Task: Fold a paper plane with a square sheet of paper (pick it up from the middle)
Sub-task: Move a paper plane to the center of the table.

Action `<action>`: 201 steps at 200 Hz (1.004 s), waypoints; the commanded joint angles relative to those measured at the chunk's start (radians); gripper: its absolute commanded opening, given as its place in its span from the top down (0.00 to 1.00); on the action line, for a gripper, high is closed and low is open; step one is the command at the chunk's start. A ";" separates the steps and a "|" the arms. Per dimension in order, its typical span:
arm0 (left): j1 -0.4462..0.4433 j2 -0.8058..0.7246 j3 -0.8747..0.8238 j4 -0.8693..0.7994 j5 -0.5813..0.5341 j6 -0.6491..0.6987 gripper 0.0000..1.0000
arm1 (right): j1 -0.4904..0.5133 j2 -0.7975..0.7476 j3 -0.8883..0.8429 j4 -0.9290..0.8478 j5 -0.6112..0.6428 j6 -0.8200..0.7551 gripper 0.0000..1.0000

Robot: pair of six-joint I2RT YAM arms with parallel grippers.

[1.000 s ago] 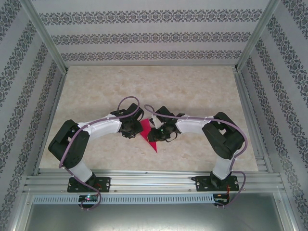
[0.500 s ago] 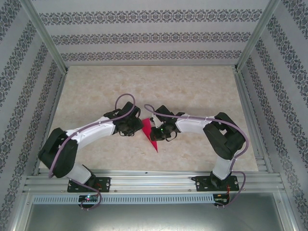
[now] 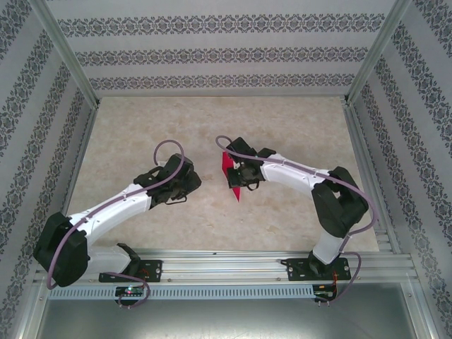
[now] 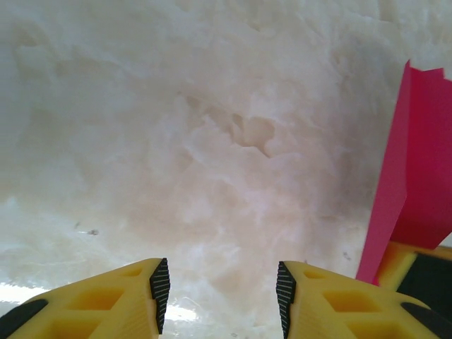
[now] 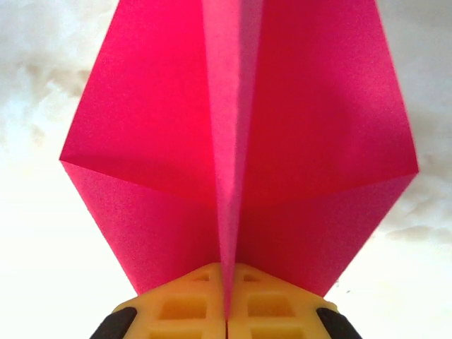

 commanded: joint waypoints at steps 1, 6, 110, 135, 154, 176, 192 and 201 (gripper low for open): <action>0.015 -0.035 -0.012 -0.042 -0.044 0.030 0.53 | -0.007 0.067 0.055 -0.094 0.080 0.012 0.92; 0.015 -0.039 -0.014 -0.044 -0.047 0.033 0.52 | -0.006 0.079 0.064 -0.096 0.079 0.017 0.91; 0.019 -0.077 -0.047 -0.047 -0.057 0.042 0.51 | -0.011 0.250 0.108 -0.091 0.054 0.077 0.74; 0.021 -0.073 -0.044 -0.048 -0.053 0.043 0.51 | -0.011 0.282 0.105 -0.091 0.052 0.084 0.74; 0.021 -0.072 -0.044 -0.048 -0.053 0.042 0.50 | -0.012 0.289 0.105 -0.090 0.054 0.100 0.74; 0.021 -0.072 -0.045 -0.043 -0.052 0.041 0.50 | -0.018 0.296 0.132 -0.090 0.044 0.119 0.72; 0.021 -0.071 -0.041 -0.047 -0.052 0.041 0.50 | -0.019 0.325 0.168 -0.115 0.056 0.128 0.72; 0.021 -0.071 -0.039 -0.048 -0.049 0.044 0.50 | -0.020 0.341 0.176 -0.118 0.051 0.132 0.72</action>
